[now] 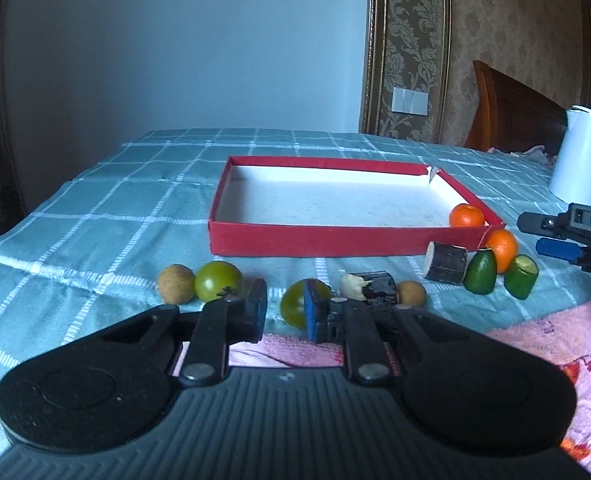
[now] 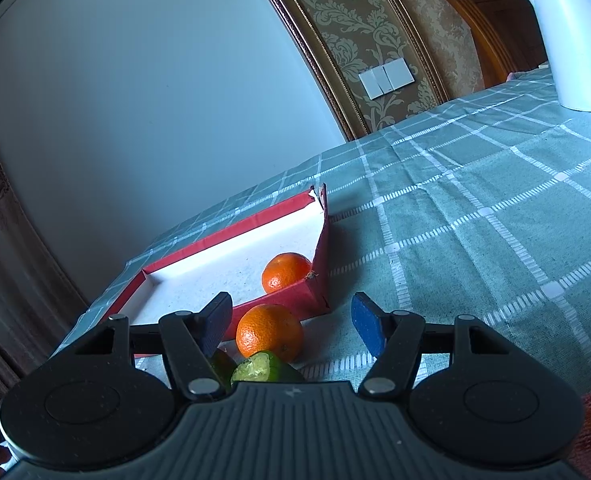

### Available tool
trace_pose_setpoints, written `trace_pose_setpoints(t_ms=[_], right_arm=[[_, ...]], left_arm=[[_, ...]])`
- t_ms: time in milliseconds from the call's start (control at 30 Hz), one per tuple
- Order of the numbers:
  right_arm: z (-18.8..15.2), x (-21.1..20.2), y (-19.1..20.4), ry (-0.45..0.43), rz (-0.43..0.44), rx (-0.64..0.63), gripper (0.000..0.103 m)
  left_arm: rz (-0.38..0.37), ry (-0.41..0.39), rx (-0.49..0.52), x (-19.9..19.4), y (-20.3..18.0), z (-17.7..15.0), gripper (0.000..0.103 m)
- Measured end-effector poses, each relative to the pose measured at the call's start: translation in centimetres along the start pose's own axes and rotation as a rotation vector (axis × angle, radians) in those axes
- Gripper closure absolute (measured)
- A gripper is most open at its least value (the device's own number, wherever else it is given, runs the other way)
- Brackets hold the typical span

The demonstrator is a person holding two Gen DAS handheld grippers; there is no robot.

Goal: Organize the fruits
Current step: 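Move the left tool down toward the green tomato beside the tray, then close the left tool on the green tomato and lift it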

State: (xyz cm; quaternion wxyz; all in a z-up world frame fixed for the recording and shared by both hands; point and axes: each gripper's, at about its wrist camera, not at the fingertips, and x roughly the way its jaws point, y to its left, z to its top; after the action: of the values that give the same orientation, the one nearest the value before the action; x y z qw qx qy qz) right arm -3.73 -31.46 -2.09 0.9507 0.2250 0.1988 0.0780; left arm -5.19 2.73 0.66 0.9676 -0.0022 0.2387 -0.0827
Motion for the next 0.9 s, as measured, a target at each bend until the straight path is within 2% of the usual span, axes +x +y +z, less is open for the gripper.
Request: trace_pose_setpoints(t_ms=[67, 167, 233, 300, 567, 900], right_arm=[[0.0, 0.0, 0.0, 0.000, 0.000, 0.000, 0.038], [0.0, 0.0, 0.0, -0.001, 0.001, 0.002, 0.038], [0.0, 0.1, 0.1, 0.000, 0.001, 0.002, 0.038], [0.0, 0.0, 0.0, -0.001, 0.003, 0.004, 0.038], [0.0, 0.1, 0.0, 0.000, 0.005, 0.010, 0.038], [0.0, 0.1, -0.2, 0.001, 0.005, 0.018, 0.038]], left_arm=[[-0.008, 0.000, 0.003, 0.4, -0.2, 0.0, 0.084], [-0.019, 0.002, 0.005, 0.7, -0.4, 0.2, 0.074], [-0.026, -0.010, 0.009, 0.5, -0.6, 0.2, 0.056], [-0.036, -0.023, 0.017, 0.3, -0.8, 0.1, 0.048], [-0.063, 0.024, 0.025, 1.6, -1.3, -0.5, 0.049], [-0.081, 0.015, 0.046, 1.8, -1.1, -0.7, 0.051]])
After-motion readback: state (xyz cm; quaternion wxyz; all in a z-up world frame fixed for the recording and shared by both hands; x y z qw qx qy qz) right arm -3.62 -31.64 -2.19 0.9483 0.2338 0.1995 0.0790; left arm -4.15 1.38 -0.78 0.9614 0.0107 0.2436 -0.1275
